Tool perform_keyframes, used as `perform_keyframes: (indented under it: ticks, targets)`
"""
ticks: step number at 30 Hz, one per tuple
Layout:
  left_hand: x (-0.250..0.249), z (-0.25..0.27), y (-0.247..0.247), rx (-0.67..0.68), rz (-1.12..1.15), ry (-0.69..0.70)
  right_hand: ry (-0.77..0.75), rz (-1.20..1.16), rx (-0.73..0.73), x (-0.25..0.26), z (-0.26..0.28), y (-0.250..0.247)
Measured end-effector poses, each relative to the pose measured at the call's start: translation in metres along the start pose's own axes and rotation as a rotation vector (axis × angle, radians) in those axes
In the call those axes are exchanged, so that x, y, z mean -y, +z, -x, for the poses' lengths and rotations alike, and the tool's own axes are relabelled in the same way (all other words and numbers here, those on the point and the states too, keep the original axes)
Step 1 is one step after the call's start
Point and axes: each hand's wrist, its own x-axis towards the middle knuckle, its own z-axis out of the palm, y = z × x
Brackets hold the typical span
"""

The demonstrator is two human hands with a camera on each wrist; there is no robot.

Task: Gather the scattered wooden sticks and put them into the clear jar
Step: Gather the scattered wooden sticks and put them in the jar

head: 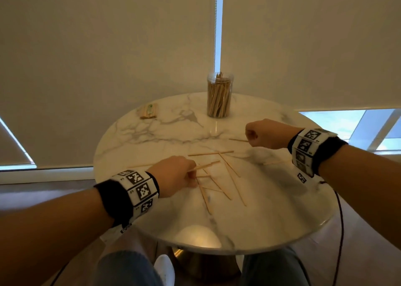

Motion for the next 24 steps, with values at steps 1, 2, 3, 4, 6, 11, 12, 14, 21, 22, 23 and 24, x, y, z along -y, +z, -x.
perform_keyframes:
  ticks: [1, 2, 3, 4, 6, 11, 12, 14, 21, 22, 23, 24]
  targets:
    - [0.005, -0.003, -0.002, -0.020, -0.004, -0.018, 0.019, -0.039, -0.025, -0.004, 0.003, -0.004]
    - [0.009, -0.005, -0.003, -0.038, -0.001, -0.041, 0.037, -0.064, -0.026, -0.009, 0.007, -0.008]
    - [0.014, -0.006, -0.006, -0.049, -0.003, -0.061, 0.052, -0.076, -0.003, -0.013, 0.011, -0.011]
    - [0.017, -0.009, -0.008, -0.046, -0.013, -0.067, 0.066, -0.068, 0.042, -0.018, 0.016, -0.013]
    - [0.020, -0.012, -0.012, -0.007, -0.049, -0.034, 0.097, 0.004, 0.163, -0.028, 0.026, -0.009]
    - [0.012, -0.013, -0.014, -0.007, -0.021, 0.029, 0.156, 0.073, 0.272, -0.039, 0.043, 0.011]
    - [0.010, -0.014, -0.014, 0.004, -0.040, 0.028, 0.162, 0.061, 0.247, -0.039, 0.045, 0.013]
    - [0.006, -0.015, -0.012, 0.046, -0.081, 0.019, 0.199, 0.079, 0.242, -0.035, 0.046, 0.015]
    - [-0.003, -0.015, -0.011, 0.111, -0.203, 0.028, 0.254, -0.002, 0.260, -0.001, 0.043, 0.012]
    - [-0.005, -0.015, -0.010, 0.107, -0.233, 0.032, 0.249, -0.056, 0.232, 0.008, 0.040, 0.010]
    - [-0.006, -0.015, -0.010, 0.100, -0.256, 0.026, 0.243, -0.103, 0.205, 0.017, 0.037, 0.008]
    - [-0.007, -0.015, -0.009, 0.096, -0.271, 0.015, 0.236, -0.132, 0.195, 0.027, 0.033, 0.008]
